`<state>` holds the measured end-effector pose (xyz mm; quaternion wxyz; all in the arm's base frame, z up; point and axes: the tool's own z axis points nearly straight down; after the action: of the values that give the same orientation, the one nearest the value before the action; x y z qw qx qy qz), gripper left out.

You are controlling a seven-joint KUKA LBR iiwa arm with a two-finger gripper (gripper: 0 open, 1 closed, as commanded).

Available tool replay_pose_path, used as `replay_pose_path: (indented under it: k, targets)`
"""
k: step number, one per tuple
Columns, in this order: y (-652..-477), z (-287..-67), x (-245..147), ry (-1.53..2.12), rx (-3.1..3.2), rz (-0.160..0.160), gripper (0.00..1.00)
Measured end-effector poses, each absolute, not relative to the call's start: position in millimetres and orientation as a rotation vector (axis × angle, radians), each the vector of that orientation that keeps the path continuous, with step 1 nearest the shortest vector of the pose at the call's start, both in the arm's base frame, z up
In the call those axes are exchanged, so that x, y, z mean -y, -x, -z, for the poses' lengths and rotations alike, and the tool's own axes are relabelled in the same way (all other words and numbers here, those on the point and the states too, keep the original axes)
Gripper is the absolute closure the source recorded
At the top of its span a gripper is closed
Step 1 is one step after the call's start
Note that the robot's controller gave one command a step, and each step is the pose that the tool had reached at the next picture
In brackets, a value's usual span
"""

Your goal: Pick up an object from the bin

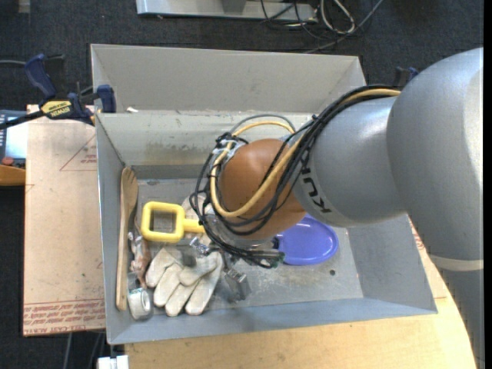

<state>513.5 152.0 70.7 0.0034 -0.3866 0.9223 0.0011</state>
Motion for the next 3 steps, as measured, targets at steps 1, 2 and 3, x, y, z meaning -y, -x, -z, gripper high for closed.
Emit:
replay_pose_path:
  k: [1, 2, 3]
  targets:
    - [-523.5, -70.4, -153.2, 0.701, -3.057, -0.008, 0.00]
    - [-515.5, -71.9, -153.2, 1.197, -2.889, -0.007, 1.00]
    - [-515.5, -71.9, -153.2, 1.197, -2.889, -0.007, 1.00]
